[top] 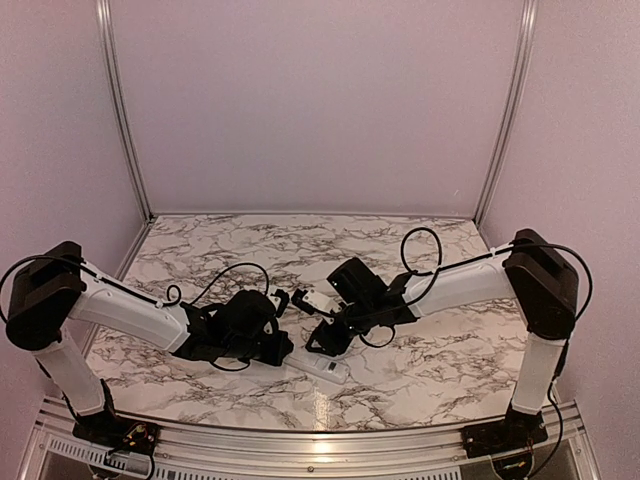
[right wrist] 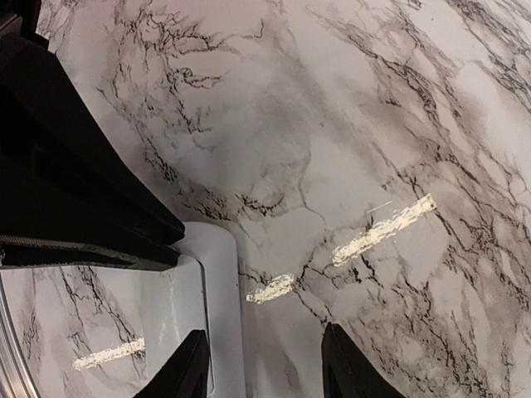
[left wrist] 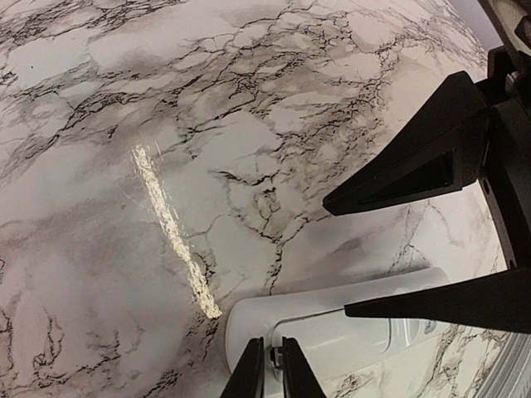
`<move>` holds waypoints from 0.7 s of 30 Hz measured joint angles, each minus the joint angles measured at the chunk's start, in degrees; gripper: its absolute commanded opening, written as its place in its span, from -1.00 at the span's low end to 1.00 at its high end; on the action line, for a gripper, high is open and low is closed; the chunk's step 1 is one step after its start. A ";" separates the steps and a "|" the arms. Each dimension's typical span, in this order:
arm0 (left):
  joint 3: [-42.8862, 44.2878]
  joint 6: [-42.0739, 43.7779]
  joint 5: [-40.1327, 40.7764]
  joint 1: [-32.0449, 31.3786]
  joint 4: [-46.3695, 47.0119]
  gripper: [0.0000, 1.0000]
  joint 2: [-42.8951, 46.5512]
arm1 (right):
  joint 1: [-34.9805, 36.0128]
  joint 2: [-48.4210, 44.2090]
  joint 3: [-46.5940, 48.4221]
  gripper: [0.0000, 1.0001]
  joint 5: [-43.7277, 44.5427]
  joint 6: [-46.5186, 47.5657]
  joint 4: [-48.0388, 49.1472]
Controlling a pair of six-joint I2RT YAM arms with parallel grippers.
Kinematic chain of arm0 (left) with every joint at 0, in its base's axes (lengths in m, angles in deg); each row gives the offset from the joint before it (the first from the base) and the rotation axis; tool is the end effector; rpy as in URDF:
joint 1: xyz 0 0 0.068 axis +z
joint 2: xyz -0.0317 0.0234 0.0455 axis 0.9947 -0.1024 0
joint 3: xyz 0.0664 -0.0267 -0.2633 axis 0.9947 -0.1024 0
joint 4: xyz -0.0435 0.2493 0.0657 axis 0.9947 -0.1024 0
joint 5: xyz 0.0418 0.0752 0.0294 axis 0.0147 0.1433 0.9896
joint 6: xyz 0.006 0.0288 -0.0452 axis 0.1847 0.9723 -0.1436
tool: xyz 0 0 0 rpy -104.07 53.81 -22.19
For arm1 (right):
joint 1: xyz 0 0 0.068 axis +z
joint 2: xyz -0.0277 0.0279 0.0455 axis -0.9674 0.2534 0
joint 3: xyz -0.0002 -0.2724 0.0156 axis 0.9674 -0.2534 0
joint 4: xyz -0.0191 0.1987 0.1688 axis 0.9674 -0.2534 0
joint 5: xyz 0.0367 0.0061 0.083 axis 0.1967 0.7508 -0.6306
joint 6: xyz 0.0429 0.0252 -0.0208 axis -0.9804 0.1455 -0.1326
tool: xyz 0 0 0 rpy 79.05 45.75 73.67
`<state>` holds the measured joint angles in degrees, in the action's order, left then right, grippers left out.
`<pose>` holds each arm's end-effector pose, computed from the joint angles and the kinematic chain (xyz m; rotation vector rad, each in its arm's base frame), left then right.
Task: Load the batteries into the remote control
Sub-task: Press the battery cover on the remote control, then hold the remote control at the center of the board.
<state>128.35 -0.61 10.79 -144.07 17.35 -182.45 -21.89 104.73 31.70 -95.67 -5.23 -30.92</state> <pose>0.1657 -0.2789 0.1395 0.4735 2.4126 -0.6650 0.2209 0.3135 0.1479 -1.3001 2.2437 0.6958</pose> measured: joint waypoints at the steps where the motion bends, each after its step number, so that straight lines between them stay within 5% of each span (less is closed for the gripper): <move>1: 0.07 0.02 -0.09 0.02 0.02 -0.82 -0.13 | 0.00 0.26 0.28 -0.09 -0.07 0.02 -0.09; 21: 0.07 0.00 -0.55 0.07 0.98 -0.83 -1.03 | -0.52 2.75 1.55 0.05 -1.81 0.24 1.11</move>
<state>128.42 -0.61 10.24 -144.00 18.33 -183.48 -22.42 107.48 33.26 -97.49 -4.99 -29.80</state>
